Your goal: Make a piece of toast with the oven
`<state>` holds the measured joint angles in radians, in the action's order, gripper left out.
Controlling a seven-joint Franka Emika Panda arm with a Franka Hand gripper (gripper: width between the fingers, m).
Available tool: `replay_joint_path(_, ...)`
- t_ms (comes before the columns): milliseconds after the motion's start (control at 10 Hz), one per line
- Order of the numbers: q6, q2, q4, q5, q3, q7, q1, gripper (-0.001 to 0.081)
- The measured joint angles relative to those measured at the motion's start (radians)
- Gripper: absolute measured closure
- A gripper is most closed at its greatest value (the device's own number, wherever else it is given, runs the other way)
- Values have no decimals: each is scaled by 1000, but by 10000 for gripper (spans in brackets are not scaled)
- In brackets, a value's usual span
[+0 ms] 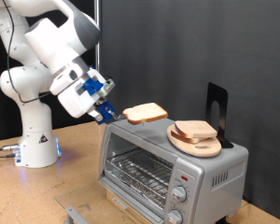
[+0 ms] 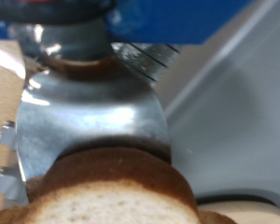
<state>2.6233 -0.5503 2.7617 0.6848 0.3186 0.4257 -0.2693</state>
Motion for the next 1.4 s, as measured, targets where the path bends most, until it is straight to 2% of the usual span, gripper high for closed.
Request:
replay_joint_path(200, 2, -33, 30, -8, 14, 32, 36, 376)
replay_joint_path(500, -39, -53, 37, -19, 28, 45, 69, 376)
replay_joint_path(700, -41, -51, 37, -16, 33, 61, 67, 376)
replay_joint_path(900, -70, -52, 42, -18, 72, 122, 72, 376)
replay_joint_path(1100, -72, -45, 53, -31, 120, 174, 97, 376)
replay_joint_path(1400, -60, 22, 51, -51, 180, 218, 131, 376)
